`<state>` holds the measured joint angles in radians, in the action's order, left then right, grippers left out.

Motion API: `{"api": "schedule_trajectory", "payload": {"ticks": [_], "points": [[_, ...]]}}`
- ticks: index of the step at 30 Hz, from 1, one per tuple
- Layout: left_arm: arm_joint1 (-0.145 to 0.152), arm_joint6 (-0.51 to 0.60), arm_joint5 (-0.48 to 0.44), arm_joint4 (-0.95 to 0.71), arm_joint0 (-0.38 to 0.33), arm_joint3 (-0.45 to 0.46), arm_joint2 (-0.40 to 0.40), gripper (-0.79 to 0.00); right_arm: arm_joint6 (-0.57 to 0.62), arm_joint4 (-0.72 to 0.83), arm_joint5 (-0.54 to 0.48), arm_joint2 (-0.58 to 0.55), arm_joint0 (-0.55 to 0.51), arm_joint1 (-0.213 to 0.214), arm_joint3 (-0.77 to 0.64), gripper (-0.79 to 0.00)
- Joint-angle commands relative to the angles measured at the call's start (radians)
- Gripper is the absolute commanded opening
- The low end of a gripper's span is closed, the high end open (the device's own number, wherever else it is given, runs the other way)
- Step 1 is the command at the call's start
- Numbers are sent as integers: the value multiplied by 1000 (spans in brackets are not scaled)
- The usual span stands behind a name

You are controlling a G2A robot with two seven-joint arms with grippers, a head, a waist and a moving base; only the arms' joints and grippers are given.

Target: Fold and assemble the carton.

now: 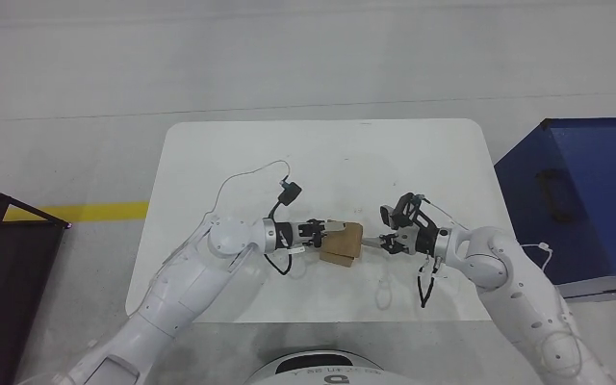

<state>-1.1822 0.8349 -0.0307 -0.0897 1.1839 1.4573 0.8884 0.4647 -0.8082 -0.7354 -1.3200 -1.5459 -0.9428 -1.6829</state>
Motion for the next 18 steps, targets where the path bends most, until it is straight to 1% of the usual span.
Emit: {"api": "schedule_trajectory", "payload": {"ticks": [1,12,18], "points": [[-1,2,0,0,-3,-3,-2,0,0,0,1,10,10,-1,2,-145],[-3,15,8,16,-17,-16,-12,0,1,16,-3,71,64,-10,35,-142],[-6,28,26,42,-30,-17,-29,-18,-3,24,-7,89,81,-13,50,-142]]}}
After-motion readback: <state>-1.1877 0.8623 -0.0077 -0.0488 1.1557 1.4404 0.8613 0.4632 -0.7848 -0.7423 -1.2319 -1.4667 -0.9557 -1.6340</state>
